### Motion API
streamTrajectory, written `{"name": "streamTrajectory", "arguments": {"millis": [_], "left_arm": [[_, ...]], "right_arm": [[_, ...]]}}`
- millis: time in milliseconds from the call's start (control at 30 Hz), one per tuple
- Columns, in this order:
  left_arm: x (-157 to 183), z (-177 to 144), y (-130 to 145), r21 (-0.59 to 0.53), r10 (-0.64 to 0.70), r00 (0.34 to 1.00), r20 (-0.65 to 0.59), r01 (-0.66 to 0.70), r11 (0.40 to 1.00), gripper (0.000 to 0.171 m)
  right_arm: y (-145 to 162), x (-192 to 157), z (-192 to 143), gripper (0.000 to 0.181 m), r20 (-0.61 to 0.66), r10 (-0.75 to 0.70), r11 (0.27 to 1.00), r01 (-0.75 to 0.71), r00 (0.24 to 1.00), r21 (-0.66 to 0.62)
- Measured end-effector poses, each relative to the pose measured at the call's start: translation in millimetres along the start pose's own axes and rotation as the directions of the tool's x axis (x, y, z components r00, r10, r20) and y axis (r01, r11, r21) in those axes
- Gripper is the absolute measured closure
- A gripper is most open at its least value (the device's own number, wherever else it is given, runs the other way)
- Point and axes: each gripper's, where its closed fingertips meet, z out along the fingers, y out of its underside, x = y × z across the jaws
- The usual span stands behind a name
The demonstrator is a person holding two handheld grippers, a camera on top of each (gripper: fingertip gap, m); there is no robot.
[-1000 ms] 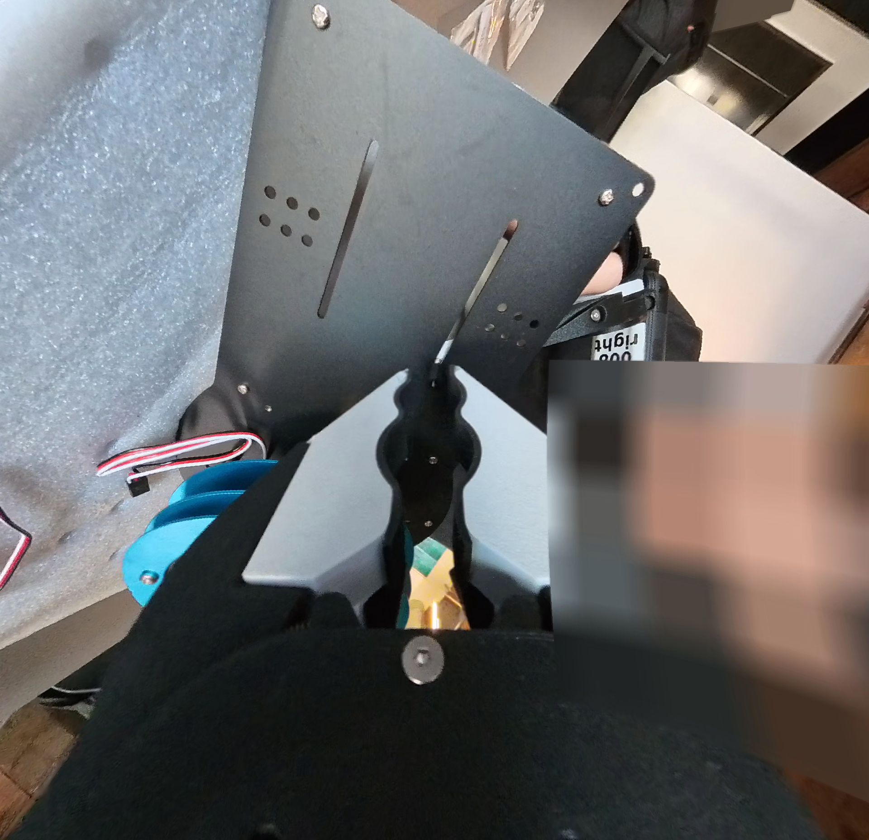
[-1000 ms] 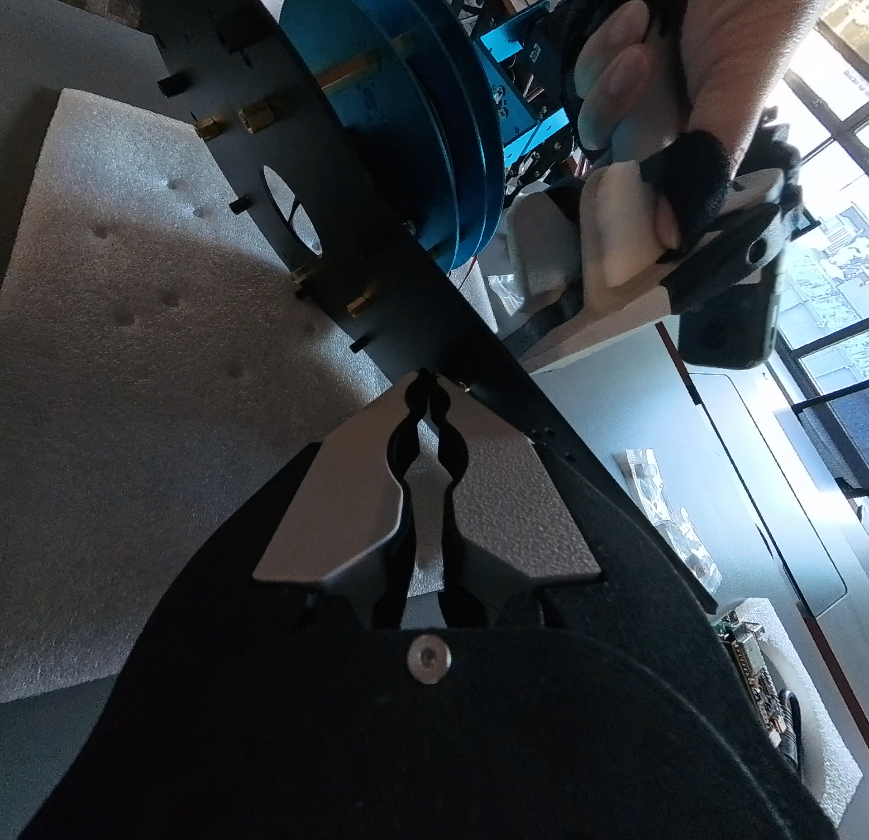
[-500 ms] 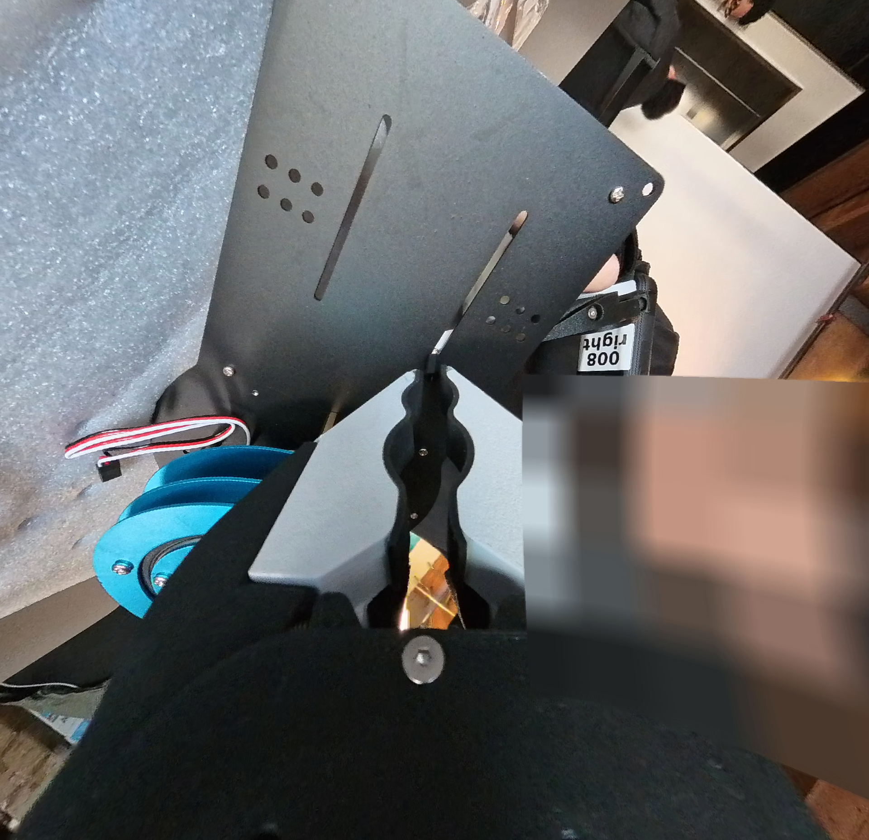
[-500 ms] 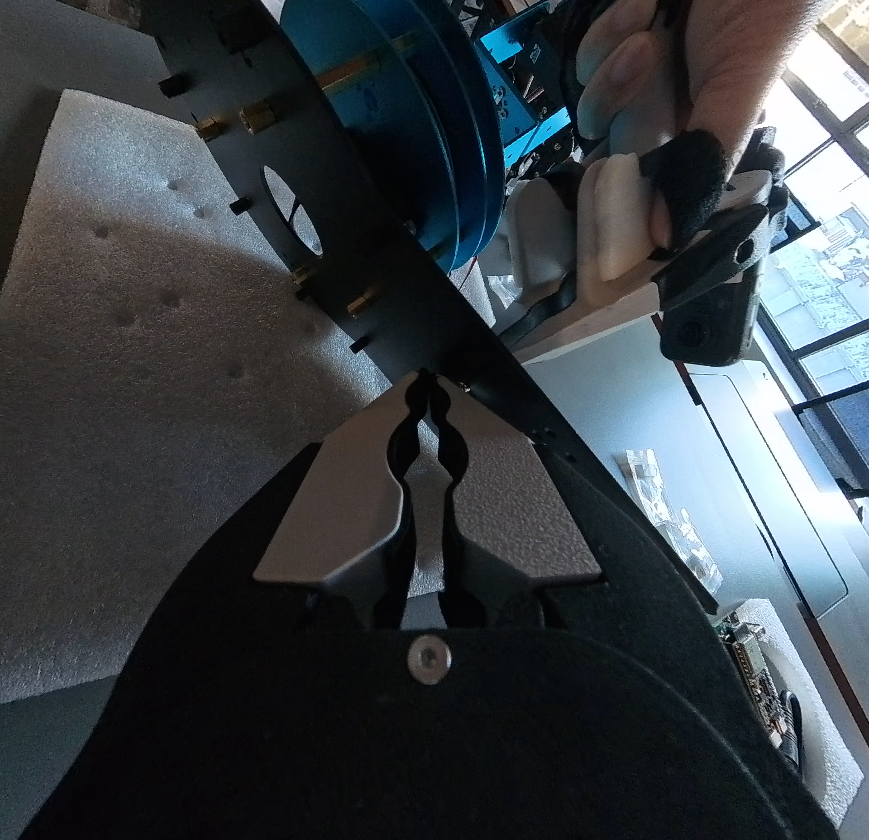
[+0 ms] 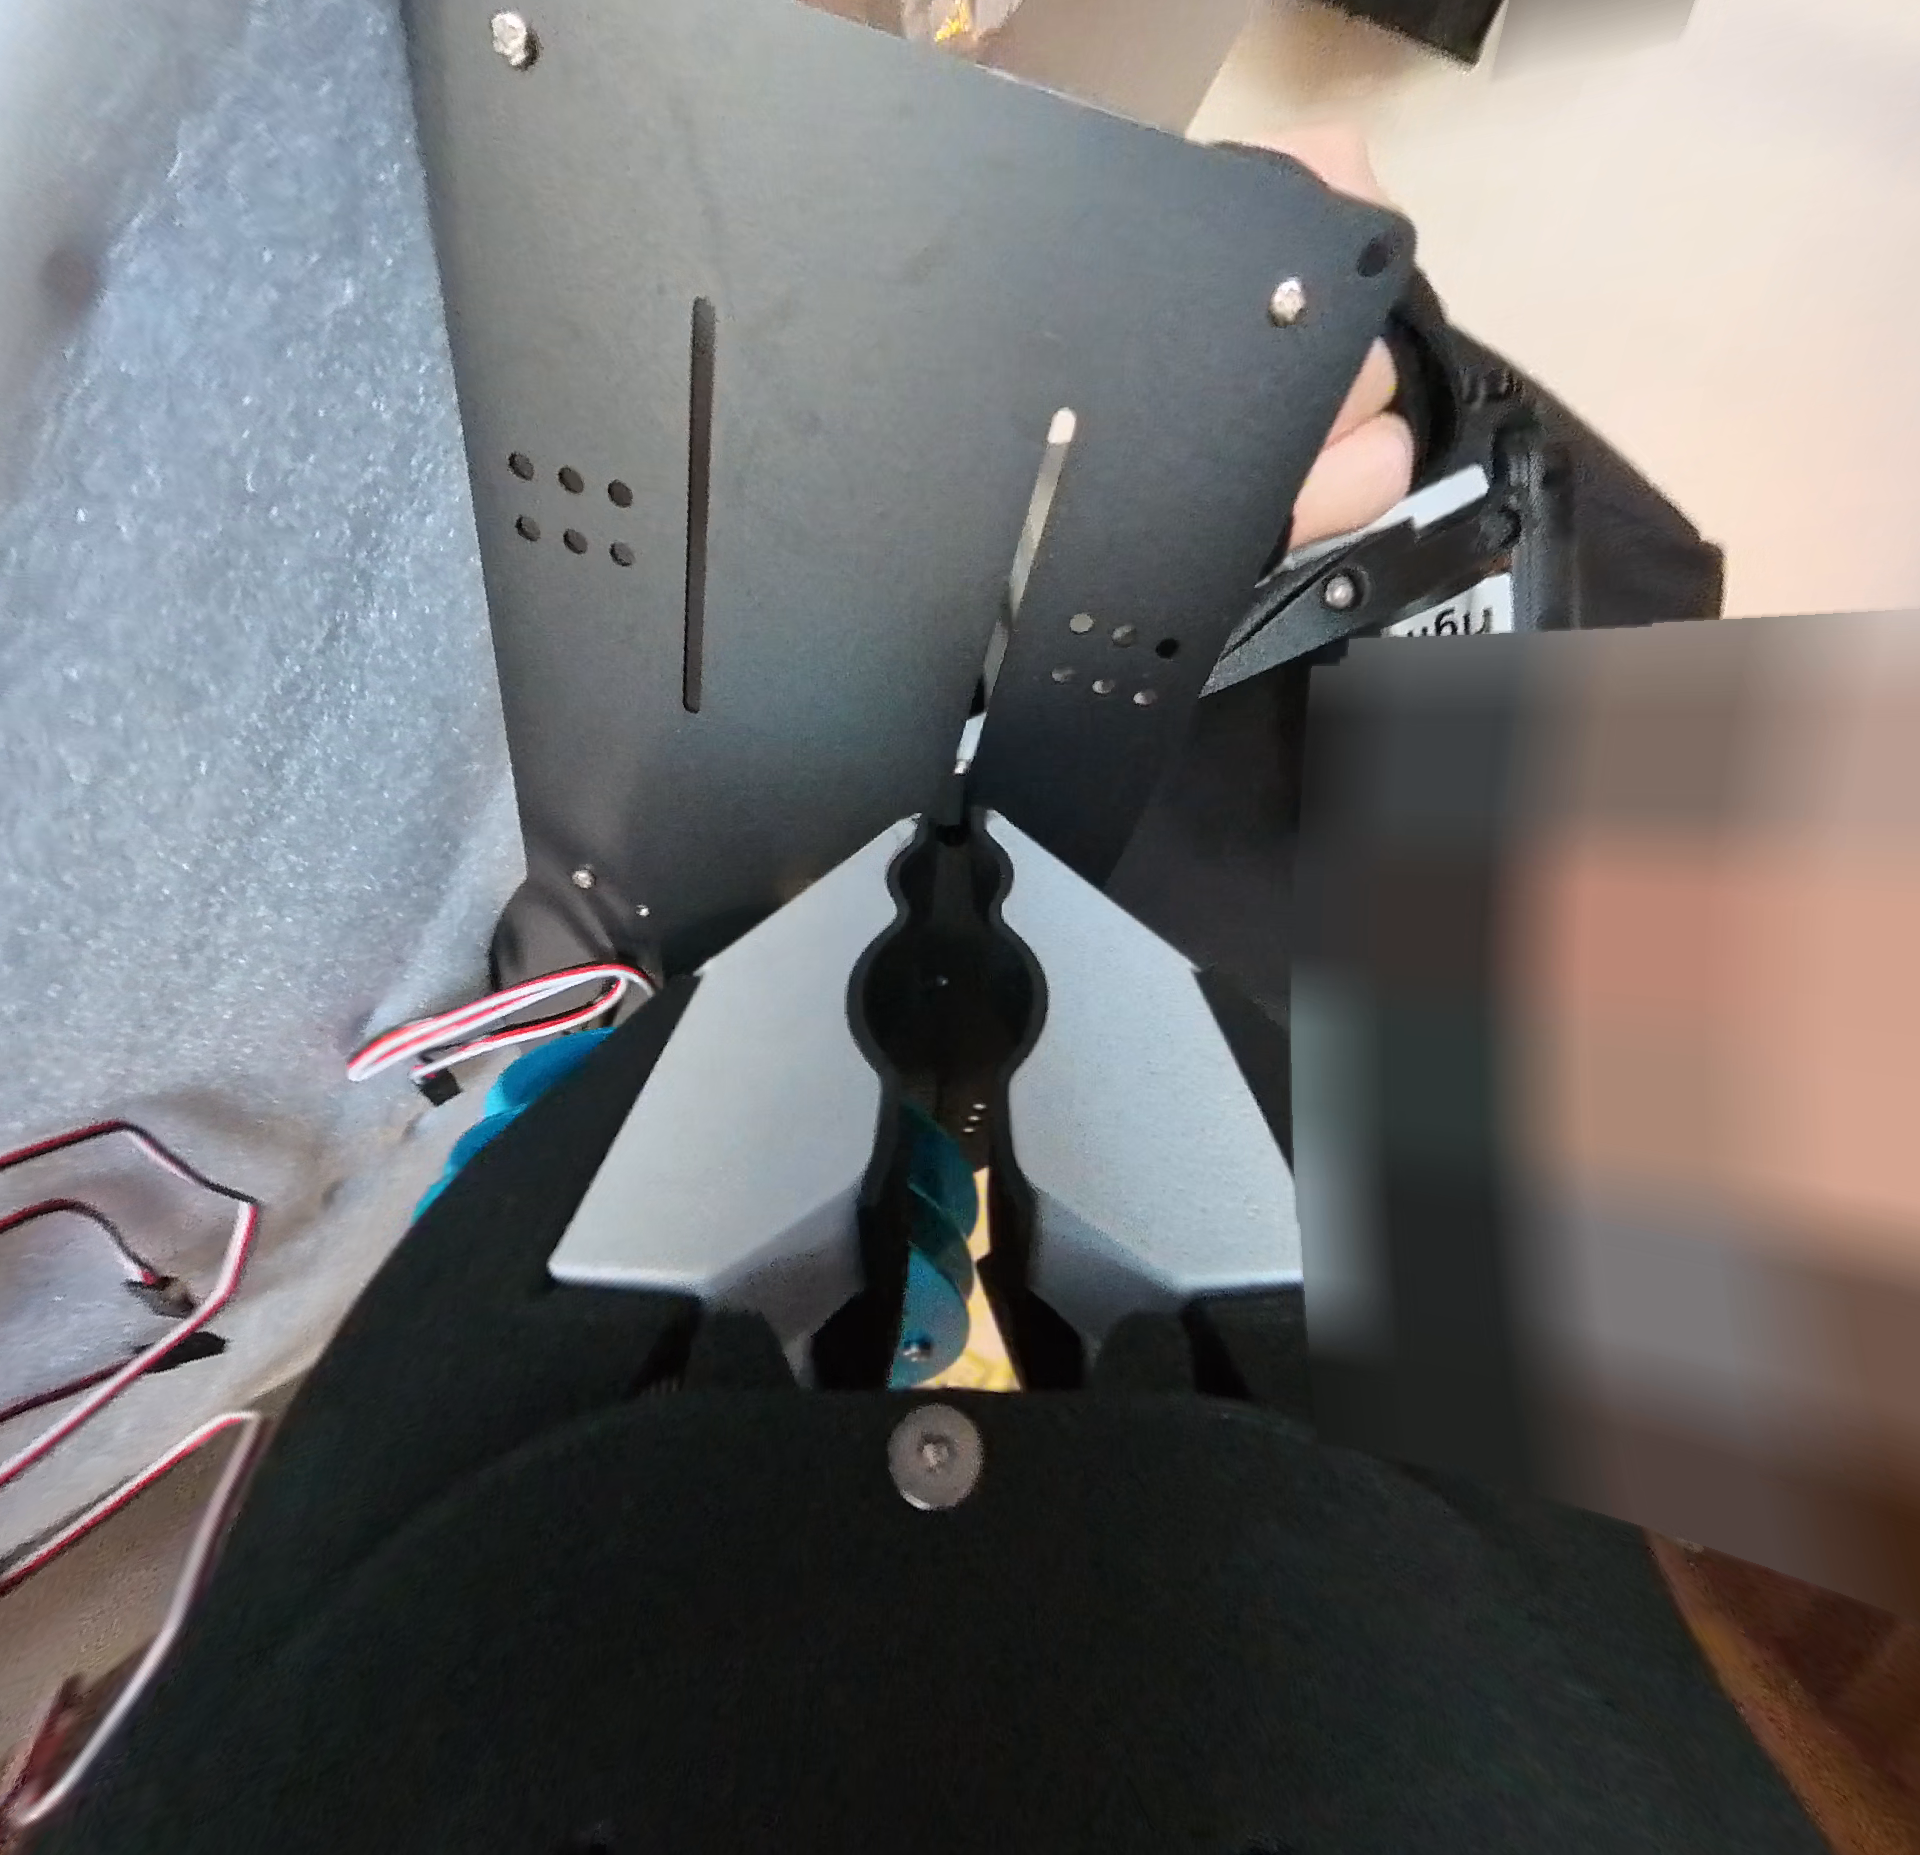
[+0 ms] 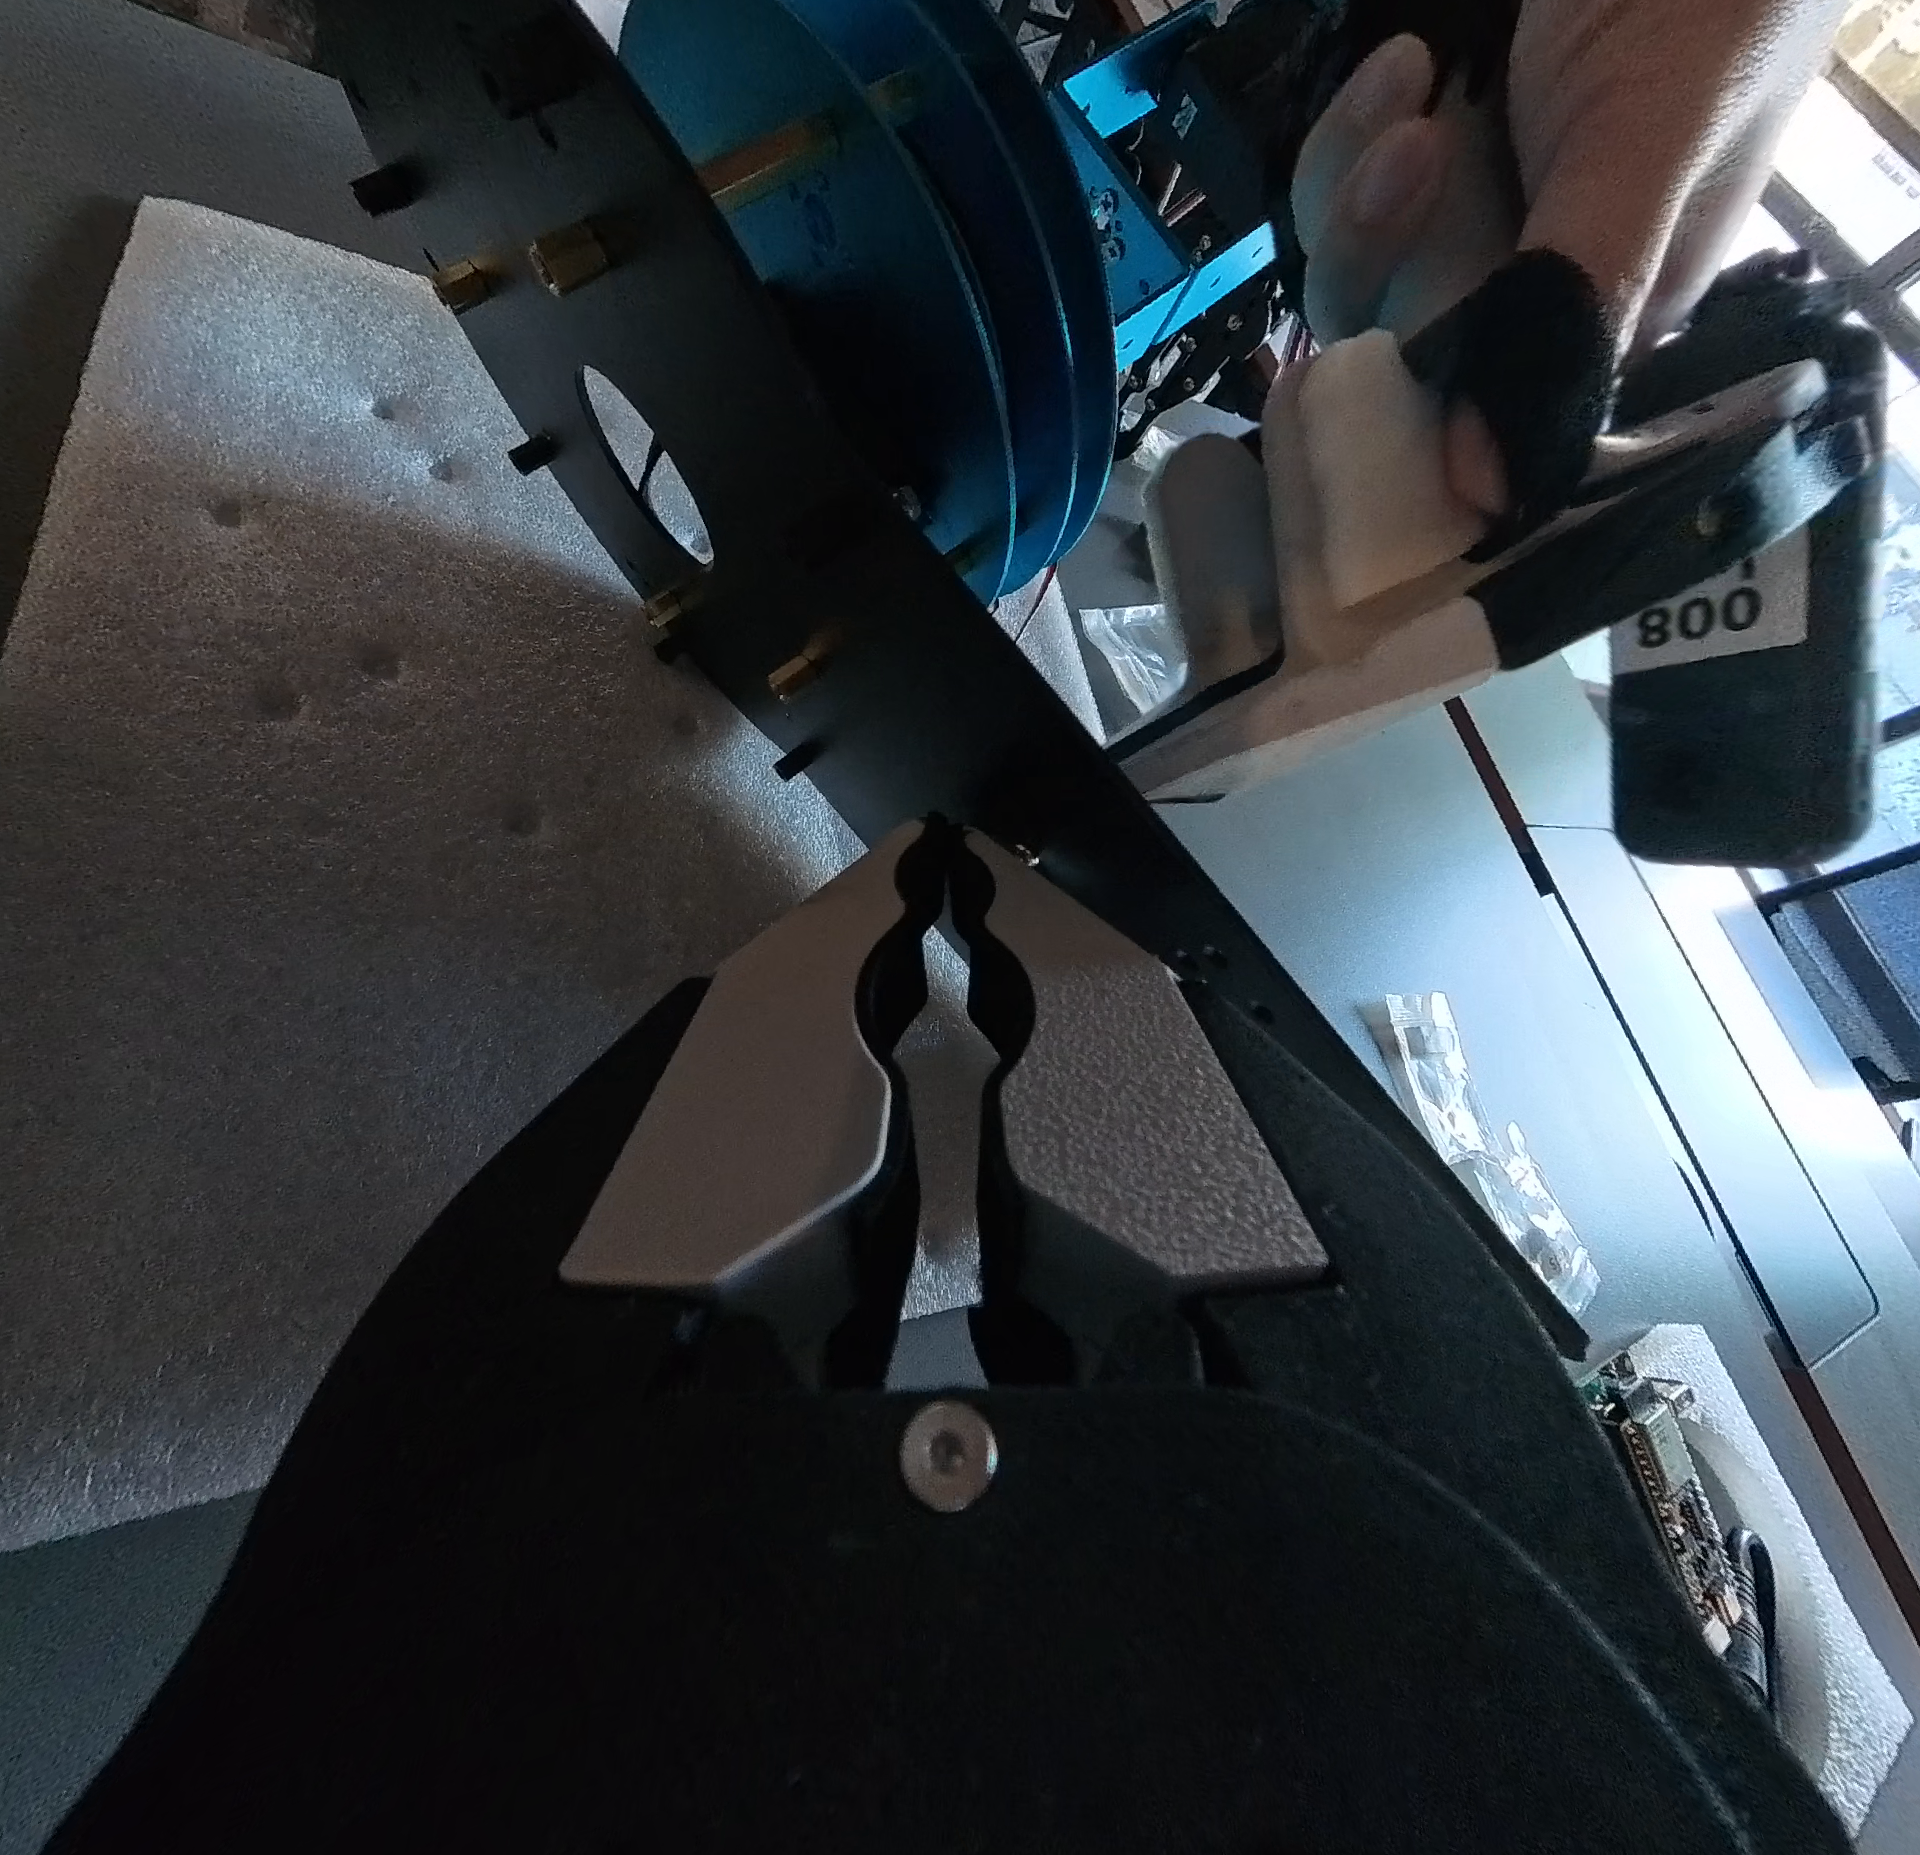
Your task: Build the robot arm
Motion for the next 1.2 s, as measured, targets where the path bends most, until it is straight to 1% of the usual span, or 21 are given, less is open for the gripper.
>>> {"name": "streamTrajectory", "arguments": {"millis": [33,133,367,600,633,667,700,767,867,933,1033,1133,1167,1200], "left_arm": [[0.1,0.0,0.0,-0.007,0.033,0.999,0.014,-0.033,0.999,0.167],[0.4,-0.2,-1.1,-0.015,0.107,0.993,0.041,-0.106,0.994,0.168],[-0.1,0.1,-1.4,-0.028,0.214,0.975,0.061,-0.212,0.977,0.167],[0.3,0.0,-2.7,-0.022,0.268,0.961,0.068,-0.267,0.964,0.167],[0.3,-0.2,-3.2,-0.017,0.265,0.962,0.068,-0.264,0.964,0.164],[0.4,-0.8,-4.4,-0.008,0.257,0.964,0.064,-0.257,0.966,0.157],[0.7,-1.9,-5.7,0.004,0.248,0.967,0.059,-0.249,0.969,0.153],[-2.5,-4.5,-5.3,0.009,0.231,0.971,0.065,-0.232,0.973,0.150],[-5.5,-7.3,-0.8,-0.002,0.226,0.971,0.071,-0.227,0.974,0.151],[-5.2,-9.1,-1.8,0.013,0.213,0.975,0.065,-0.214,0.977,0.150],[-3.5,-8.2,-3.6,0.031,0.131,0.991,0.032,-0.132,0.991,0.146],[-9.7,-4.0,1.9,0.014,0.094,0.993,0.072,-0.095,0.995,0.145],[-8.3,-2.9,2.8,0.016,0.075,0.995,0.060,-0.076,0.997,0.147],[-3.0,-2.2,1.5,0.031,0.052,0.998,0.020,-0.052,0.998,0.149]], "right_arm": [[0.0,0.0,0.2,0.181,-0.001,0.000,1.000,0.000,1.000,0.000],[0.1,0.0,0.3,0.181,-0.001,0.000,1.000,0.000,1.000,0.000],[0.2,-0.1,0.8,0.181,-0.003,-0.002,1.000,0.002,1.000,-0.002],[0.2,-0.1,1.1,0.181,-0.002,0.001,1.000,-0.001,1.000,-0.001],[0.2,-0.2,1.1,0.181,-0.002,0.001,1.000,-0.001,1.000,-0.001],[0.1,-0.1,1.1,0.181,-0.002,0.001,1.000,-0.001,1.000,-0.001],[0.1,-0.2,1.1,0.181,-0.001,0.001,1.000,-0.001,1.000,-0.001],[0.1,-0.2,1.2,0.181,-0.002,0.000,1.000,0.000,1.000,-0.001],[0.1,-0.2,1.2,0.181,-0.001,0.001,1.000,-0.001,1.000,-0.001],[0.1,-0.2,1.2,0.181,-0.002,0.001,1.000,-0.001,1.000,-0.001],[0.1,-0.1,1.2,0.181,-0.002,0.000,1.000,0.000,1.000,-0.001],[0.1,-0.1,1.1,0.181,-0.001,0.003,1.000,-0.003,1.000,0.001],[0.1,0.0,1.1,0.181,-0.002,0.000,1.000,0.000,1.000,-0.001],[0.1,0.0,1.2,0.181,-0.003,-0.002,1.000,0.002,1.000,-0.002]]}}
